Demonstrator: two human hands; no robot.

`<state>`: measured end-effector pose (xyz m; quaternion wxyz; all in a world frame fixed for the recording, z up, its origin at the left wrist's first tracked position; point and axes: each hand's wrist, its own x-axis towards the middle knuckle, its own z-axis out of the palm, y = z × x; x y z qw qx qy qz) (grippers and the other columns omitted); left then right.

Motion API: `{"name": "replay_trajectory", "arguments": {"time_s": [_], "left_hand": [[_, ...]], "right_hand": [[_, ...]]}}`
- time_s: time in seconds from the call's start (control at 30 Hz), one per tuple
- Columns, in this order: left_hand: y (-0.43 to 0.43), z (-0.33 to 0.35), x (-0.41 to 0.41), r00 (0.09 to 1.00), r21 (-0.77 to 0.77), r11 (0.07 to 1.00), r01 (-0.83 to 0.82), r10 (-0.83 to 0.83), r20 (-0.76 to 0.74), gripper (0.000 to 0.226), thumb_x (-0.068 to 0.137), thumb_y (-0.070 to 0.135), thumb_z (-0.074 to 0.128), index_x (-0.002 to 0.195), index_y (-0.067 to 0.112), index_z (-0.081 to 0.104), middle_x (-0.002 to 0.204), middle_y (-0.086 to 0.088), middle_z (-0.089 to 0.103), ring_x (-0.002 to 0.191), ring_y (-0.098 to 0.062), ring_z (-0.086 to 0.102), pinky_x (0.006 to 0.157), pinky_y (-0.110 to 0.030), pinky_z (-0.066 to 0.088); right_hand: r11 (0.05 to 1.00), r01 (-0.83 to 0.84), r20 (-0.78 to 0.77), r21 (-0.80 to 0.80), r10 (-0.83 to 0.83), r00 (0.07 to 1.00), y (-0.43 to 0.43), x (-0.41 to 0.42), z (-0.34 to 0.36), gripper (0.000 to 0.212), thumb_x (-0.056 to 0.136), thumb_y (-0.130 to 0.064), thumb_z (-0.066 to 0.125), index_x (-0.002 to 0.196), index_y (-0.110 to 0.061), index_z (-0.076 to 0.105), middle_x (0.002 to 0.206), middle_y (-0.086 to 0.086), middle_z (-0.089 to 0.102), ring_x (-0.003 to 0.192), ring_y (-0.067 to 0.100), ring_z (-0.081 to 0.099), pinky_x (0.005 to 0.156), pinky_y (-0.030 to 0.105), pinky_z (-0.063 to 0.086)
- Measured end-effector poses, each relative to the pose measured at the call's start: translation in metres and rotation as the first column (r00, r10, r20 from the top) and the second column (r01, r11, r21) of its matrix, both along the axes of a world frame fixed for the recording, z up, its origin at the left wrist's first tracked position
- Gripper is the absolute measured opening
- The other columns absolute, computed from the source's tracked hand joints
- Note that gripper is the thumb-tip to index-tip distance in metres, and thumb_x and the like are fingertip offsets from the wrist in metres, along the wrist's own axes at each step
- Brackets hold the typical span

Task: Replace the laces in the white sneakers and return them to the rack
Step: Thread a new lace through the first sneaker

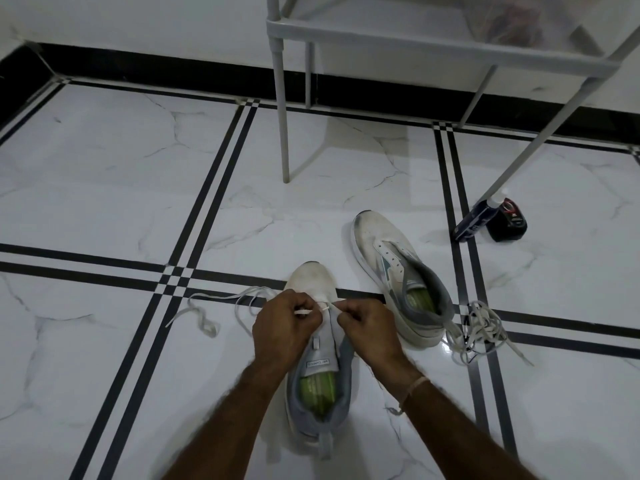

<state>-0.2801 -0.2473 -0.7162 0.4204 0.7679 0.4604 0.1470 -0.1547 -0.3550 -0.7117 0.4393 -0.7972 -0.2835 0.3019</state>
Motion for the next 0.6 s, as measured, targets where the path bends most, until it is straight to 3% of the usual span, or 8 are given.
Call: {"name": "replay_trajectory", "arguments": {"time_s": [0.1,0.23,0.33,0.5,0.53,0.6], "left_hand": [[0.001,-0.003,0.0,1.0,-0.001,1.0,0.021,-0.021,0.002,0.018,0.072,0.046,0.064,0.076,0.029,0.07,0.079,0.015,0.066,0.077,-0.003,0.062,0.07,-0.029,0.049],[0.001,-0.004,0.003,0.998,0.038,0.997,0.064,-0.063,-0.01,0.023,0.074,0.048,0.062,0.083,0.029,0.072,0.084,0.014,0.067,0.081,-0.007,0.063,0.075,-0.034,0.052],[-0.001,-0.001,0.003,0.998,0.039,0.997,0.065,-0.065,0.0,0.017,0.075,0.046,0.062,0.079,0.031,0.07,0.082,0.014,0.065,0.08,-0.008,0.062,0.074,-0.036,0.052],[-0.009,-0.003,0.006,0.997,0.099,0.993,0.07,-0.074,0.037,0.015,0.08,0.046,0.057,0.078,0.034,0.066,0.081,0.014,0.062,0.08,-0.008,0.061,0.073,-0.037,0.051],[-0.009,-0.008,0.004,0.996,0.102,0.992,0.072,-0.077,0.048,0.017,0.082,0.046,0.057,0.08,0.033,0.067,0.083,0.014,0.062,0.081,-0.008,0.061,0.074,-0.037,0.051],[-0.008,-0.016,0.0,0.994,0.122,0.988,0.091,-0.098,0.049,0.016,0.086,0.045,0.059,0.085,0.033,0.069,0.086,0.016,0.062,0.084,-0.008,0.062,0.076,-0.037,0.051]], "right_hand": [[1.0,0.0,0.0,-0.005,0.0,1.0,0.0,-0.001,0.001,0.02,0.09,-0.012,0.07,0.103,-0.02,0.082,0.092,-0.007,0.08,0.087,0.007,0.073,0.085,0.036,0.059],[1.0,0.0,-0.003,0.001,0.0,1.0,0.0,-0.002,0.0,0.02,0.089,-0.024,0.068,0.103,-0.021,0.082,0.091,-0.008,0.079,0.087,0.006,0.073,0.083,0.033,0.059],[1.0,-0.019,0.024,-0.002,0.019,1.0,0.0,-0.001,0.0,0.017,0.092,-0.017,0.07,0.105,-0.02,0.082,0.093,-0.007,0.08,0.087,0.005,0.073,0.081,0.029,0.058],[0.996,-0.082,0.183,-0.025,0.086,0.979,-0.003,-0.007,-0.003,0.017,0.096,-0.023,0.066,0.105,-0.019,0.08,0.091,-0.005,0.079,0.081,0.007,0.071,0.077,0.022,0.056],[0.997,-0.077,0.157,-0.018,0.078,0.985,-0.004,-0.008,-0.002,0.018,0.098,-0.026,0.063,0.1,-0.019,0.08,0.086,-0.003,0.078,0.078,0.01,0.071,0.075,0.027,0.058],[1.0,-0.009,-0.079,0.027,0.011,0.997,-0.007,-0.004,0.002,0.02,0.101,-0.023,0.061,0.09,-0.014,0.075,0.076,0.007,0.074,0.068,0.018,0.07,0.067,0.039,0.06]]}}
